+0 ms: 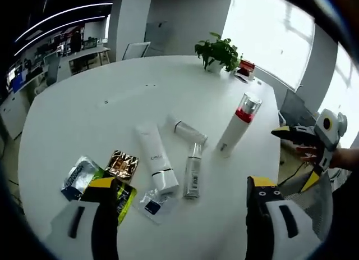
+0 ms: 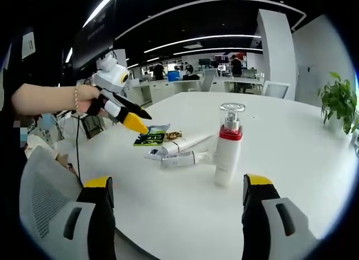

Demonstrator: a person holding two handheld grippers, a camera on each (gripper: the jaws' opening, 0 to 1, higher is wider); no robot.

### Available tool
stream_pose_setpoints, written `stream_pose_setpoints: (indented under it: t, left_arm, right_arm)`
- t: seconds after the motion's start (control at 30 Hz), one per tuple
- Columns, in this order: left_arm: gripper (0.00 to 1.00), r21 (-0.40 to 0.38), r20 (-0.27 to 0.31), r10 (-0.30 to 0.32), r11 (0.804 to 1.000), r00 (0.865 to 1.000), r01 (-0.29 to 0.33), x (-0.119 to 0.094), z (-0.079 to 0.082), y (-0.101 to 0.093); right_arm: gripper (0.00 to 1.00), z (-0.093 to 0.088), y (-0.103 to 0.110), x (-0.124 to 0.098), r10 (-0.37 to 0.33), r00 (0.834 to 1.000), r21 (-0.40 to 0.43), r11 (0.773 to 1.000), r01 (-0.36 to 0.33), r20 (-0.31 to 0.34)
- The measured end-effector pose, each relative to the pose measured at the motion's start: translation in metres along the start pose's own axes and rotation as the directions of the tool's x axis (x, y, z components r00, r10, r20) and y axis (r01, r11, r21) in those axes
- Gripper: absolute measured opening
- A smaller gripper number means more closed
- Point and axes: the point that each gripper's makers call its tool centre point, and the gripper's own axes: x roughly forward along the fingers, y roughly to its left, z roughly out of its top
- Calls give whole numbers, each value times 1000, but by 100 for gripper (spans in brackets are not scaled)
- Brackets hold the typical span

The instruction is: Arrange the skincare products in the storage area until every visible bottle or jar stands upright without overlapping.

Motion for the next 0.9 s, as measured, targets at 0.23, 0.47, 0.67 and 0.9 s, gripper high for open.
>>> stream_pose_setpoints:
  t: [0.23,0.47,0.67,0.9]
  left_arm:
    - [86,20,-52,-9,1000,999,10,28,7,13]
    - [83,7,-126,39,999,991,-38,54,7,24]
    - [80,4,-162,79,997,984,-79,75,13,33]
    - [67,22,-224,96,995,970,-93,106,13,47]
  right_arm:
    - [95,-2,-5,1,-17,1000,16,1000,17,-1]
    - [96,-2,-7,0,-29,1000,25,999,29,-4]
    - [95,-4,-8,0,-37,999,28,999,37,-10]
    - [95,-5,-10,0,-44,999,43,998,44,-14]
